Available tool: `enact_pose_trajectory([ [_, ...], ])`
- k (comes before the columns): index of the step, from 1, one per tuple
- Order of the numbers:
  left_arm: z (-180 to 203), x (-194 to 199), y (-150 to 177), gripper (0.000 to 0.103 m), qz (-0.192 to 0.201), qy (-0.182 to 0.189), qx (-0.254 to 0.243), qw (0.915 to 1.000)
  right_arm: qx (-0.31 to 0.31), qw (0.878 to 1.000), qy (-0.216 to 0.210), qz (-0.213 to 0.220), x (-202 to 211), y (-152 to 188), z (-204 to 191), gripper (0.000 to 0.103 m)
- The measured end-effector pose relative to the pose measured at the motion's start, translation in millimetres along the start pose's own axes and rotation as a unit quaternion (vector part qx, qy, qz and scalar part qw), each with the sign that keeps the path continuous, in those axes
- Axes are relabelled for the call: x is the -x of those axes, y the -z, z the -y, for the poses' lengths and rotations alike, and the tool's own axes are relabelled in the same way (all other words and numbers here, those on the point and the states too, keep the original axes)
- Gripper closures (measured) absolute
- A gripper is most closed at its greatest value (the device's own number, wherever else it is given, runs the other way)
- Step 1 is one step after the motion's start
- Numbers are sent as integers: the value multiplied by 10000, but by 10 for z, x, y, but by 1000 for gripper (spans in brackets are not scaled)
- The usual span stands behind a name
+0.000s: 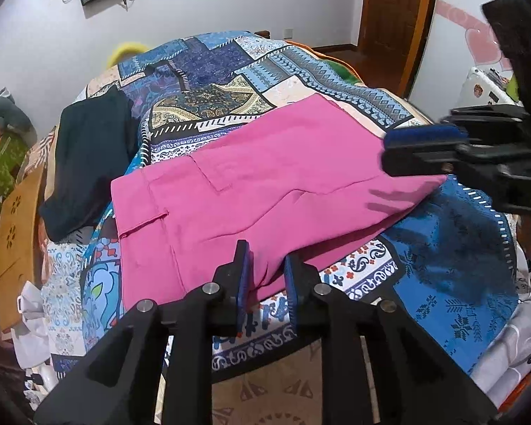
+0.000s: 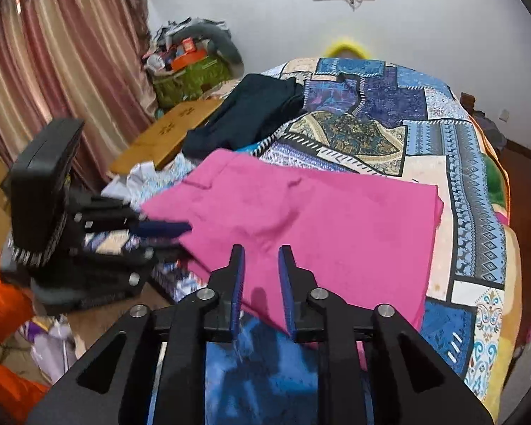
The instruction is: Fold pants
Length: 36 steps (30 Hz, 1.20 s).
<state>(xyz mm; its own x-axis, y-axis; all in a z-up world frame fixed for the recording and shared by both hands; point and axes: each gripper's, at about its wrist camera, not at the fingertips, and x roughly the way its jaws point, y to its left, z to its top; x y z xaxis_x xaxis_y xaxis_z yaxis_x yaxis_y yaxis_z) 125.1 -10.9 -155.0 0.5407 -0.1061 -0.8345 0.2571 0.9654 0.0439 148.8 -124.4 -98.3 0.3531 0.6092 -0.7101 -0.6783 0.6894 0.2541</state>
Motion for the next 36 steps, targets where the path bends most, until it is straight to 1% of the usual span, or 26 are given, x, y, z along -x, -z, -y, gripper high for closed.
enact_pose_trajectory([
  [1, -7, 19, 2, 83, -6, 33, 33, 10000, -85, 10000, 12, -32, -54, -15, 21, 76],
  [2, -14, 36, 0, 81, -11, 60, 62, 10000, -165, 9998, 9, -87, -121, -18, 43, 74],
  [4, -29, 74, 4, 77, -15, 124, 121, 9998, -277, 9994, 32, -224, -243, 2, 82, 74],
  [6, -58, 136, 19, 68, 24, 102, 175, 9998, -387, 9982, 19, -459, -376, 52, 109, 74],
  [9, -117, 230, 34, 65, 110, 84, 284, 9995, -498, 9961, -20, -728, -530, 165, 138, 74],
  [11, -168, 284, 20, 63, 181, 64, 372, 9991, -564, 9963, -31, -644, -513, 214, 158, 69],
  [12, -202, 309, 5, 61, 229, 34, 417, 9989, -581, 9961, -33, -658, -500, 225, 180, 68],
  [15, -336, 343, -87, 55, 374, -68, 621, 9973, -672, 9955, -83, -669, -481, 252, 222, 66],
  [17, -440, 301, -159, 55, 389, 1, 834, 9958, -663, 9956, -59, -653, -473, 270, 220, 65],
  [20, -578, 116, -213, 55, 201, 205, 1169, 9927, -678, 9957, -47, -637, -472, 280, 204, 65],
  [22, -620, -27, -190, 55, 12, 322, 1258, 9915, -712, 9954, -53, -637, -472, 282, 209, 64],
  [23, -619, -123, -159, 55, -123, 256, 1229, 9920, -724, 9953, -42, -638, -466, 293, 219, 63],
  [24, -609, -195, -120, 55, -223, 114, 1142, 9931, -727, 9953, -24, -642, -459, 299, 221, 61],
  [25, -591, -241, -79, 54, -280, -41, 1063, 9939, -722, 9952, 11, -658, -452, 310, 234, 59],
  [26, -583, -268, -27, 52, -251, -138, 981, 9948, -725, 9950, 41, -680, -443, 323, 254, 59],
  [28, -604, -238, 24, 50, -162, -153, 979, 9949, -743, 9946, 88, -720, -417, 353, 304, 59],
  [30, -633, -196, 50, 49, -182, -156, 978, 9949, -778, 9941, 167, -741, -383, 393, 361, 59],
  [34, -656, -135, 107, 47, -185, -396, 881, 9952, -892, 9924, 392, -752, -283, 498, 522, 59],
  [35, -671, -122, 135, 42, -184, -437, 879, 9950, -920, 9918, 442, -767, -255, 527, 564, 59],
  [36, -694, -110, 164, 40, -176, -418, 920, 9947, -935, 9915, 465, -774, -224, 549, 590, 59],
])
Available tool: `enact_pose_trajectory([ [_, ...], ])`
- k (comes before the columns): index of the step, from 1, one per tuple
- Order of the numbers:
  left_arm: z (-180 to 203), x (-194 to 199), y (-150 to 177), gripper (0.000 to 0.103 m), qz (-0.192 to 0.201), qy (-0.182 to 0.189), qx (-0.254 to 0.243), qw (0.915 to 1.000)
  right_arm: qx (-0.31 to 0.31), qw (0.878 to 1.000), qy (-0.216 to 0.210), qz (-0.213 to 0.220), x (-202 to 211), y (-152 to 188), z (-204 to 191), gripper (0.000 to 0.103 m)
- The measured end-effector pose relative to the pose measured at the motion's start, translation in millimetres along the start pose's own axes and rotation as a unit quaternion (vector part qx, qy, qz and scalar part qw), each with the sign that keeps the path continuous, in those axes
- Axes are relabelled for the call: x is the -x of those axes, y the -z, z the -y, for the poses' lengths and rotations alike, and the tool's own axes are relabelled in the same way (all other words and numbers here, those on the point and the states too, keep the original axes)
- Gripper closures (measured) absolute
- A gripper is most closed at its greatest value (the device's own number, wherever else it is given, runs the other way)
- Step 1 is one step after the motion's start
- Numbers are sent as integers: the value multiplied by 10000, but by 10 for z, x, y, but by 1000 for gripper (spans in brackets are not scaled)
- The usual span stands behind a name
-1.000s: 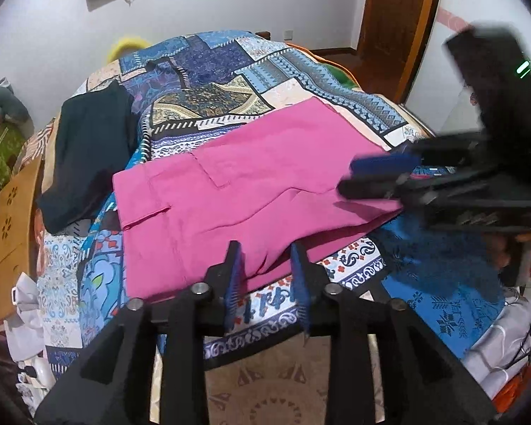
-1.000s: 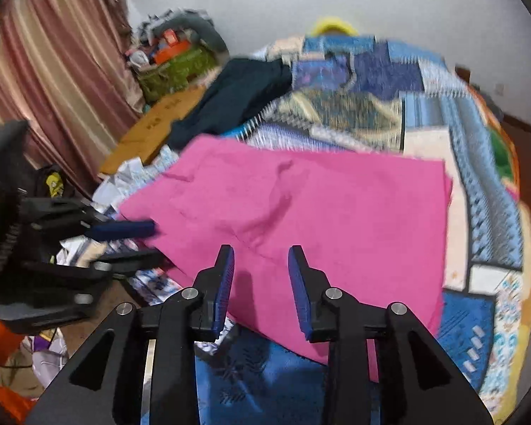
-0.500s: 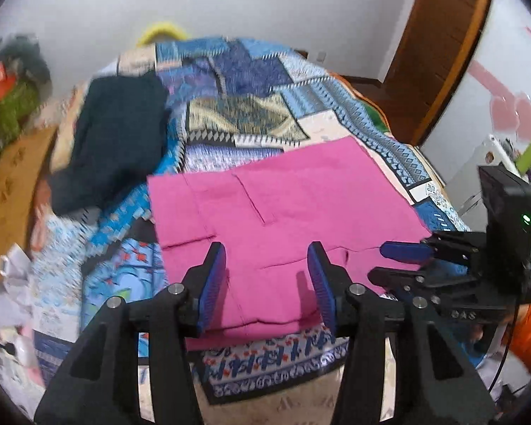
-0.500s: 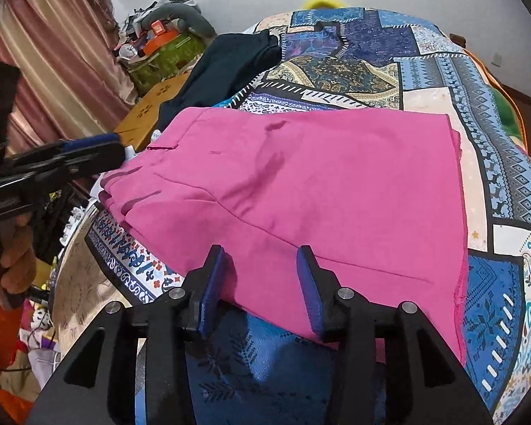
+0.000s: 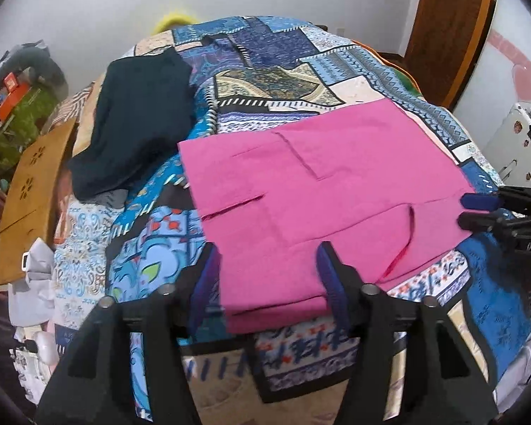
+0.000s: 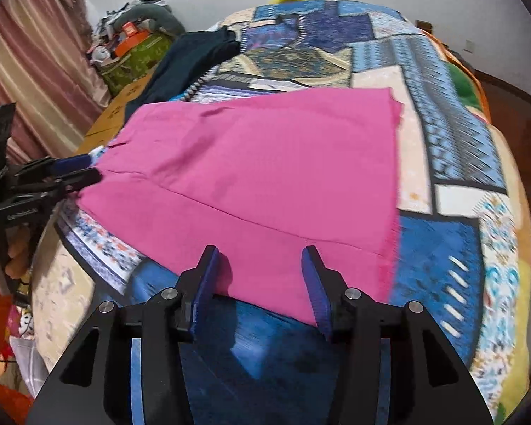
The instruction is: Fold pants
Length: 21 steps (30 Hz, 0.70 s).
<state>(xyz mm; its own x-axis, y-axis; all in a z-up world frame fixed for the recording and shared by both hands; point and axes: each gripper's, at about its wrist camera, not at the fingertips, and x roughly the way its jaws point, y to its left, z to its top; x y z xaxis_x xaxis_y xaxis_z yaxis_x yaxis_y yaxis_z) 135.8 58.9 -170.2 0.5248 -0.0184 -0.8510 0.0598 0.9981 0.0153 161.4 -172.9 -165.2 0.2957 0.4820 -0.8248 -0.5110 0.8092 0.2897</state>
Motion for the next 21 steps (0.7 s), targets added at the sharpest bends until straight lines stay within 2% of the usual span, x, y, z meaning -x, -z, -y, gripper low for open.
enact_pose_trajectory([
  [4, -131, -16, 26, 39, -101, 310, 347, 9989, 15, 9997, 250, 11, 92, 93, 108, 59],
  [7, -170, -10, 44, 38, -116, 401, 462, 9981, -112, 9992, 383, 19, 153, 151, 223, 59],
  [15, -155, 132, 20, 36, -33, 202, 295, 9994, -202, 9986, 496, -29, 230, 160, 261, 59],
  [19, -217, 219, -52, 36, 31, 174, 393, 9991, -71, 9974, 705, 133, 301, 87, 231, 59],
  [21, -263, 285, -122, 36, 183, 133, 474, 9986, -49, 9975, 662, 250, 364, 20, 221, 58],
])
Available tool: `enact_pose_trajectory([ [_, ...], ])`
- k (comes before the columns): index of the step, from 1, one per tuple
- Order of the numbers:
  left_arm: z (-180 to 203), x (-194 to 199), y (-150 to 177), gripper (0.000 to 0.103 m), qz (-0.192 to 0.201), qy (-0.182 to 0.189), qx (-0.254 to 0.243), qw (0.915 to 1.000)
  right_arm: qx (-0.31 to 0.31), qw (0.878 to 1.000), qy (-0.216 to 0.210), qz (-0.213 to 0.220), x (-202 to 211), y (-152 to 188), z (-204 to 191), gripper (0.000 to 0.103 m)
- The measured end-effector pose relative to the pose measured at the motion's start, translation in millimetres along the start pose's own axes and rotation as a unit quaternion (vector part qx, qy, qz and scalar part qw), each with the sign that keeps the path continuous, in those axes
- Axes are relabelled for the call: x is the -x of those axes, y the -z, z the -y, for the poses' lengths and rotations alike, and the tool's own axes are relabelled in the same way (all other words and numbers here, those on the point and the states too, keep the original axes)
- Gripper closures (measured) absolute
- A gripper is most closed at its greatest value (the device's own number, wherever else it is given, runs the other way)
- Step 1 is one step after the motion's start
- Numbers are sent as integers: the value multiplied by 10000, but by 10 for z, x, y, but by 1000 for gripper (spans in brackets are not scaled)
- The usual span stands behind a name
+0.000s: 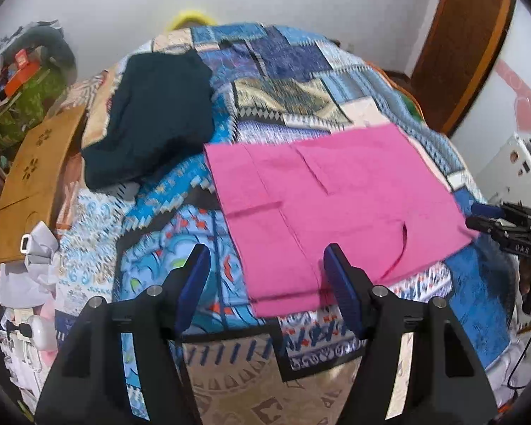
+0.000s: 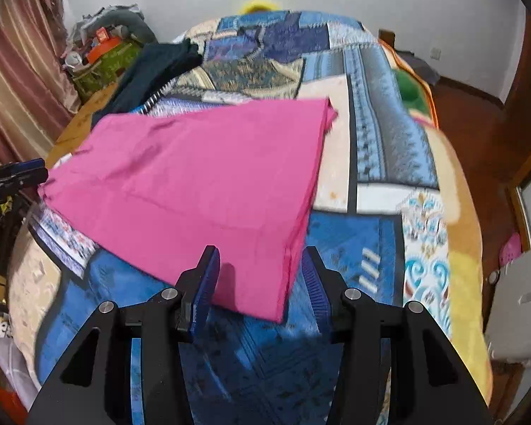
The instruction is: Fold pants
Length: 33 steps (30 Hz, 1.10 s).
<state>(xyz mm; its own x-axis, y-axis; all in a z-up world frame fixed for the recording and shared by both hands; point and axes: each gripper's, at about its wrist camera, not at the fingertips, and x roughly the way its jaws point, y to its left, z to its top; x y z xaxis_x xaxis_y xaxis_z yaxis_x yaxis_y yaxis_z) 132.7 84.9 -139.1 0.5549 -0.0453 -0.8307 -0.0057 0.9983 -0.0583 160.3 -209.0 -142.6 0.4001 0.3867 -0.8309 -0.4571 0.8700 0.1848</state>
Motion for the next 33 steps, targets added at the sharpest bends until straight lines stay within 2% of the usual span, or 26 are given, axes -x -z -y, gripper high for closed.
enact_pose_trajectory([
  [4, -67, 34, -208, 36, 218, -139, 45, 9997, 75, 9996, 0, 273, 79, -194, -4, 48],
  [7, -142, -37, -411, 36, 275, -156, 117, 9994, 150, 9987, 30, 476, 101, -359, -13, 47],
  [11, -289, -297, -656, 36, 13, 61, 464, 9989, 220, 9978, 79, 622, 28, -617, 23, 46],
  [14, -383, -560, -794, 36, -222, 93, 624, 9978, 219, 9973, 206, 673, -81, -751, 102, 46],
  [20, -525, -1000, -955, 36, -663, 108, 845, 9942, -48, 9985, 318, 436, -476, -1057, 414, 46],
  [22, -546, -1092, -998, 39, -746, 139, 866, 9933, -123, 9990, 270, 346, -588, -1156, 498, 46],
  [24, -547, -1162, -1035, 48, -800, 190, 845, 9930, -153, 9991, 275, 277, -695, -1258, 564, 46],
  [26, -553, -1231, -1058, 53, -888, 264, 851, 9921, -140, 9995, 235, 180, -825, -1369, 616, 46],
  [30, -573, -1340, -1070, 69, -1021, 191, 862, 9908, -124, 9998, 153, -61, -1064, -1490, 655, 47],
  [33, -616, -1377, -1056, 75, -1061, 262, 961, 9894, -60, 9996, 86, -252, -1236, -1520, 669, 57],
])
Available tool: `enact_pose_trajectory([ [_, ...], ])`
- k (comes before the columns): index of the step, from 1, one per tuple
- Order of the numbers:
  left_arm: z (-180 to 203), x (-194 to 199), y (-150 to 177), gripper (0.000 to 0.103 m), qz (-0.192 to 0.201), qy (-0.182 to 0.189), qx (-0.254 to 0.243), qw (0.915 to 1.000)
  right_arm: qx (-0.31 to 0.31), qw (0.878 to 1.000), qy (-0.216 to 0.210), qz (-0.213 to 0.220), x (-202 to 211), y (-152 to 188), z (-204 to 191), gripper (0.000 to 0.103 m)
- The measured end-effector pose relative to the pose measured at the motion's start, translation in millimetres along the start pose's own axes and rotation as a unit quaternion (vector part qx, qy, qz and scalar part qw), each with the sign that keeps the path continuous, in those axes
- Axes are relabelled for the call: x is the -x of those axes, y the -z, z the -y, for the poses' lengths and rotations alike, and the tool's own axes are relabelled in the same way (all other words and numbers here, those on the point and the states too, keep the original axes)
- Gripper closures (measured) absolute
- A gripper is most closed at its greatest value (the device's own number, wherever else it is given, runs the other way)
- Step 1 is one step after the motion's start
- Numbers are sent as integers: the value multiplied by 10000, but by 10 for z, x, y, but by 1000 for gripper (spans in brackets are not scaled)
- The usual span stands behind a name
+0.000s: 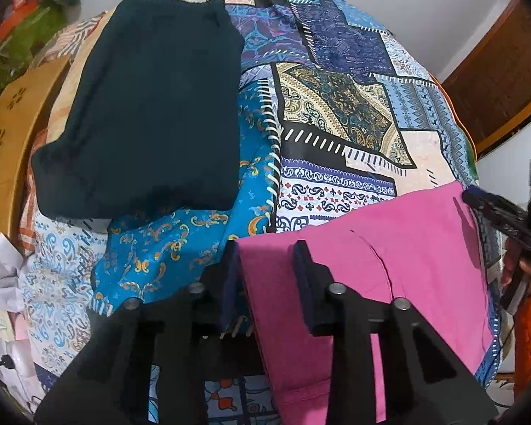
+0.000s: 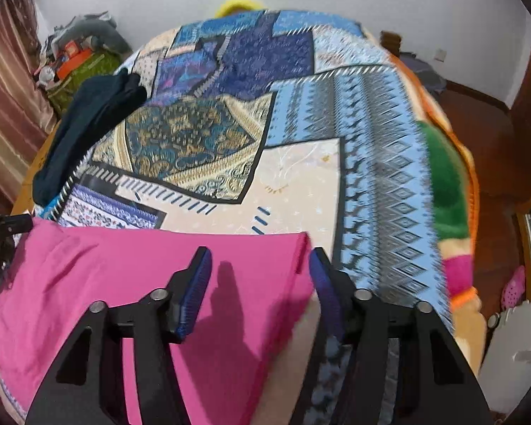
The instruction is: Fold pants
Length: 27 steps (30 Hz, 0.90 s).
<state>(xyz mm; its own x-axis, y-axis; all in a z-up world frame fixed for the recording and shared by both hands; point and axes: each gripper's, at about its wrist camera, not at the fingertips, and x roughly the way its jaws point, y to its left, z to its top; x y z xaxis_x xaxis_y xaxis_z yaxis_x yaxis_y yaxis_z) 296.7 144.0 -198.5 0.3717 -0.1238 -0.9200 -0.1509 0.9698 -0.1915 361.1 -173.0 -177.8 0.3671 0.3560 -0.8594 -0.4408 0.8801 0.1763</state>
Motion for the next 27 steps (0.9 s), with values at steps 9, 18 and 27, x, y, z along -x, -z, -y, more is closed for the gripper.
enact_pose_trajectory([
  [9, -93, -88, 86, 76, -245, 300, 197, 9991, 412, 9984, 167, -349, -246, 80, -70, 74],
  [18, 14, -3, 103, 100, 234, -293, 5, 9993, 438, 9978, 318, -381, -293, 85, -53, 83],
  [27, -11, 21, 265, 97, 185, -621, -158, 9978, 461, 9973, 428, -384, -314, 85, -78, 84],
])
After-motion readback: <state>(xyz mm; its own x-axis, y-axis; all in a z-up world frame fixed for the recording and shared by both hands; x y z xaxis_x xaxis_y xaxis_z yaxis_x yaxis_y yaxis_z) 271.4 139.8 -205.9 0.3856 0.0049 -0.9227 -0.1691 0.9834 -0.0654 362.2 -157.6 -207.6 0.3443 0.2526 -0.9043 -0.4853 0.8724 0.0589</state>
